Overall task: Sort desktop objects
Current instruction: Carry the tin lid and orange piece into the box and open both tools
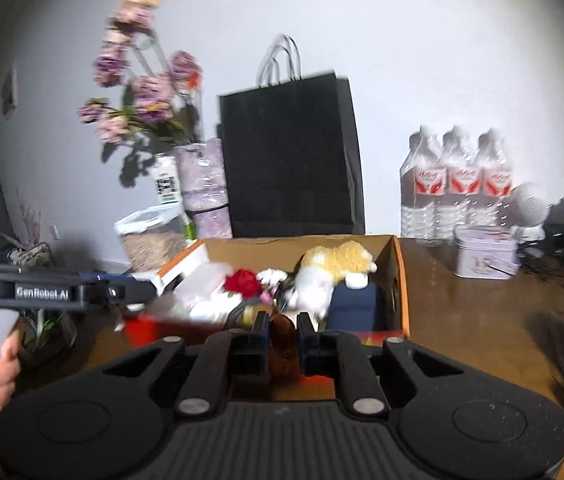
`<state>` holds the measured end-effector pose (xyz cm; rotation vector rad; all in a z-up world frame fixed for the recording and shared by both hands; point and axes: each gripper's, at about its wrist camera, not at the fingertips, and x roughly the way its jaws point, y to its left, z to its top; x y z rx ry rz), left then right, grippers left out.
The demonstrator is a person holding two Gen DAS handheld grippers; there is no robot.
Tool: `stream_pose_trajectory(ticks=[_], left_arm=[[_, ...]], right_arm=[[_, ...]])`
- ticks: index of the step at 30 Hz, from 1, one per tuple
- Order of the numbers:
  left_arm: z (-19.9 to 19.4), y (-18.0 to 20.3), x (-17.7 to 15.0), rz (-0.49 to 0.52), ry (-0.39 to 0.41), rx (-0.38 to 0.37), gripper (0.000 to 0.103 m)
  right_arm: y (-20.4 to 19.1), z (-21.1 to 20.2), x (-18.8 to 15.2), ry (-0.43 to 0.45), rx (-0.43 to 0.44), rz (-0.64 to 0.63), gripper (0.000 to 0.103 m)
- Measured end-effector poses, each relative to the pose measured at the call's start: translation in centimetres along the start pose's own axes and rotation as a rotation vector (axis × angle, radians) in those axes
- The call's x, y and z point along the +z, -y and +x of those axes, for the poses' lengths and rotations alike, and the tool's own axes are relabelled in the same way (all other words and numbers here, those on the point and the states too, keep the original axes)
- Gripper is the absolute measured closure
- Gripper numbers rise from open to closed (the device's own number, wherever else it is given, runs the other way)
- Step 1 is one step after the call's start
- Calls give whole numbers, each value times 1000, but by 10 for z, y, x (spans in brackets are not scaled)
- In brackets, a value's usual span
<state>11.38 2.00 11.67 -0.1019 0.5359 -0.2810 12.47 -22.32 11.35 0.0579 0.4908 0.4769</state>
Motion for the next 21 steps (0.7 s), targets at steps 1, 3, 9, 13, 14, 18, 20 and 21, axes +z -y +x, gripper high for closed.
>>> stream_pose_trajectory(ticks=[1,3,9,13,14,18,20,21], left_arm=[[17,-6,11,-3,-26,-15,63],[57,-16,28,12,-77,-7,63],[160,-27,48,-11,-268,13,63],[191,-18,48,36,-327,29,59],[193,-18,47,48,-331,30,55],[184,-21,46,52,-313,42,31],[173,-24,51,38,-295,66,29],[163,-24,54,32,-276,71,25]], right_arm=[[6,19,10,-36,8,9,90],[20,64,28,-112,3,61,90],[44,167,43,-306,-26,163,90],[43,193,36,-389,-52,158,85],[45,193,35,-385,-48,160,83],[47,178,40,-331,-75,168,57],[46,164,45,-292,-85,143,49],[45,156,47,-278,-94,132,49]])
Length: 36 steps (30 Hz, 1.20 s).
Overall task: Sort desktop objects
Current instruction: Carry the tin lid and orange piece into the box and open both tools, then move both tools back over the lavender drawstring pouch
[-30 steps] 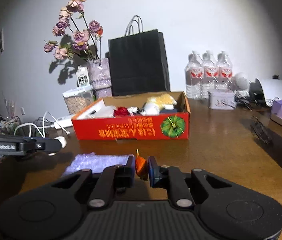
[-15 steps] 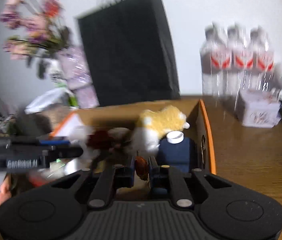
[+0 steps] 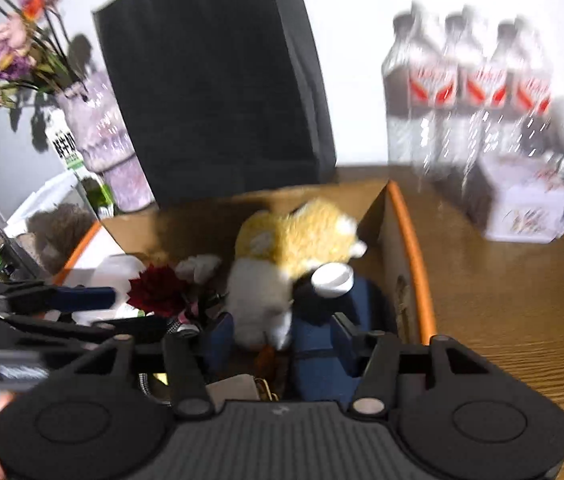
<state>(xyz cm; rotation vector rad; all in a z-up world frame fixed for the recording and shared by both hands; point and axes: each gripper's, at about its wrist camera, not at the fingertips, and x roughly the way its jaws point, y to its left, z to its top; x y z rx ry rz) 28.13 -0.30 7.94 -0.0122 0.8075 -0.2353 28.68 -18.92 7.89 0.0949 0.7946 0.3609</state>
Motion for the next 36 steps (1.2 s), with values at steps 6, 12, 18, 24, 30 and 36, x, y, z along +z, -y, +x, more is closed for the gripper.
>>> stream_pose_trajectory(ticks=[6,12,18,24,30,36], left_arm=[[-78,7,-32,-4,129,37,2],[-134,25,-101,-6,184,57,0],[-162,42,-175,3,219,110,0],[-174,45,-247,-101,225,109,0],[-191,50,-281,-107,214,145,0],[-195,46,-286,-83,235,177,0]], right_arm=[[-8,-67,-38,135,-57,-68,32],[-19,-119,-112,177,-39,-137,26],[-30,-153,-189,154,41,-173,22],[-29,-170,-249,147,66,-112,15],[-47,-194,-263,189,35,-170,15],[-52,-181,-259,147,6,-146,15]])
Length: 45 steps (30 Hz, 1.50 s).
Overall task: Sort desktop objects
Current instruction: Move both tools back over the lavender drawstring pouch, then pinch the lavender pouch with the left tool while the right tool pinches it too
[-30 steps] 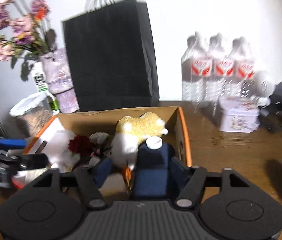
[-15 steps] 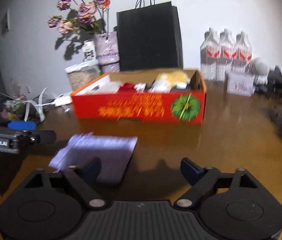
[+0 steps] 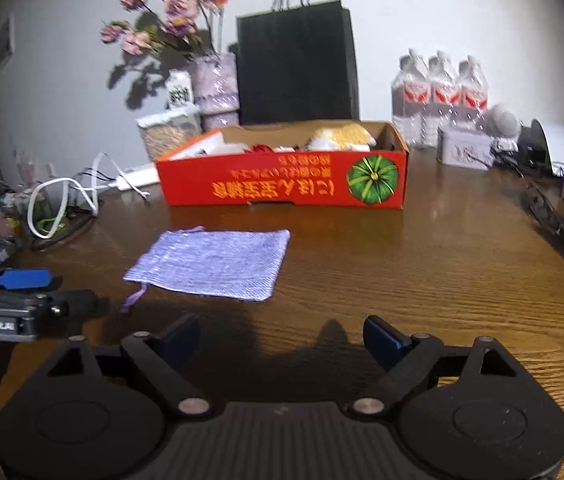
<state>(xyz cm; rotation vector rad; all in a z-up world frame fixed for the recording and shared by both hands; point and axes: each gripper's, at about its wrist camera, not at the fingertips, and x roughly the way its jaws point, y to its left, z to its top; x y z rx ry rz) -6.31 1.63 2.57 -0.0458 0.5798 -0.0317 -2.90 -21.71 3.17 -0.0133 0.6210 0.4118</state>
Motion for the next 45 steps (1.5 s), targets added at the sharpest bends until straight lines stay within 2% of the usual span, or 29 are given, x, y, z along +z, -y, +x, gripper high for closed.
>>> stream_pose_trajectory(ticks=[5,9,12,15,17,19,21,23,25,27,29,32,35,40,45], left_arm=[[14,-5,13,10,14,4,2],[34,-6,32,-1,14,-71,16],[54,-2,42,5,-10,-72,27],[70,-3,48,-18,-39,-99,37],[76,-4,49,-35,-45,-109,42],[83,-5,48,-56,-59,-104,58],[91,-5,46,-70,-85,-119,67],[92,0,45,-47,-73,-99,69],[93,4,45,-22,-69,-90,77],[93,6,45,-26,-68,-96,80],[92,8,45,-36,-64,-89,100],[85,11,46,-48,-56,-85,99],[62,18,49,-23,-10,-99,100],[16,40,51,17,61,-169,100],[-18,55,48,28,101,-216,100]], right_arm=[[4,19,17,-3,-16,28,17],[3,44,36,0,8,27,21],[-3,66,49,-16,25,11,25],[-11,88,56,-41,18,-21,42],[-17,100,57,-59,-28,-64,58],[-20,107,57,-67,-63,-92,65],[-21,109,54,-55,-54,-101,71],[-23,109,55,-59,-29,-105,84],[-24,109,56,-67,-23,-107,87],[-26,108,56,-71,-8,-112,95],[-27,105,54,-63,0,-97,99],[-29,89,49,-24,7,-82,99],[-28,56,46,40,9,-45,99],[-27,-4,38,136,13,-13,99],[-18,-43,24,181,-13,9,99]])
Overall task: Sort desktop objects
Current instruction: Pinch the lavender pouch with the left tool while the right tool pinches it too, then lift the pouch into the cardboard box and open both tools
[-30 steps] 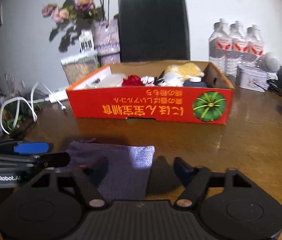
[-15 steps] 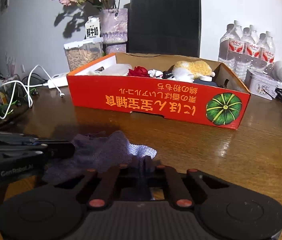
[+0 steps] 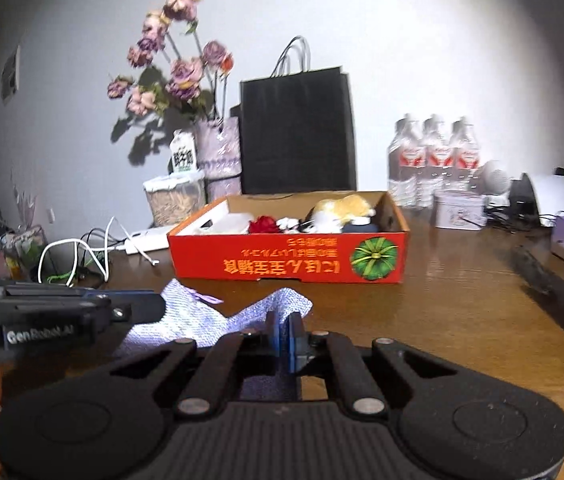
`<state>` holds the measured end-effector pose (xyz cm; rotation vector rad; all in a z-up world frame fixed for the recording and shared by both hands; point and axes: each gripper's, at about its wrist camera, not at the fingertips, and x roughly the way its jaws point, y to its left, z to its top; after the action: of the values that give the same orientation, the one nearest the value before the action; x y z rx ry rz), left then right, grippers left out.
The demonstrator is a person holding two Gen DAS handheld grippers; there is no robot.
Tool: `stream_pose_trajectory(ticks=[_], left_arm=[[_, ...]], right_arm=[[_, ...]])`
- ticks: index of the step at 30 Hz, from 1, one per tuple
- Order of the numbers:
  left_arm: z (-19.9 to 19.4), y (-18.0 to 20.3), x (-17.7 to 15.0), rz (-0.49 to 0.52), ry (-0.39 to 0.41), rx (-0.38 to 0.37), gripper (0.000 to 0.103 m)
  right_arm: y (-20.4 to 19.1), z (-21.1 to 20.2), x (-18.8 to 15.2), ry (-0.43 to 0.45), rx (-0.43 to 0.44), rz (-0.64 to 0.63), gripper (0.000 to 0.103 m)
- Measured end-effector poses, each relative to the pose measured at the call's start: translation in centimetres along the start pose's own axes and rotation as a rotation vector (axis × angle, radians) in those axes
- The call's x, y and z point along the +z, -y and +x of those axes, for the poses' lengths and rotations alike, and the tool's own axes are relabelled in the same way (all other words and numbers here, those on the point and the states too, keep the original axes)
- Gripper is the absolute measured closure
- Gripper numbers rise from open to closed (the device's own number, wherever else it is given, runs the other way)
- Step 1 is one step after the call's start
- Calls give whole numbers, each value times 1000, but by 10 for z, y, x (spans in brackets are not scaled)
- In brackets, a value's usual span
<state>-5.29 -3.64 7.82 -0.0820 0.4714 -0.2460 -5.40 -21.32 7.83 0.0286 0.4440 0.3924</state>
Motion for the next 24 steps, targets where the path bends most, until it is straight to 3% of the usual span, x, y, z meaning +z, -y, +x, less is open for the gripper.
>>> stream_pose_trajectory(ticks=[9,15,20,24], left_arm=[[-22,14,2,24,48,-6,100],[-18,11,19,32,84,-8,100],[8,-8,59,52,138,12,100],[53,-39,105,54,131,47,100]], right_arm=[[13,-23,-3,44,-30,40,99],[18,-12,21,82,-15,28,99],[20,36,77,110,1,-25,99],[25,111,129,47,19,-43,99]])
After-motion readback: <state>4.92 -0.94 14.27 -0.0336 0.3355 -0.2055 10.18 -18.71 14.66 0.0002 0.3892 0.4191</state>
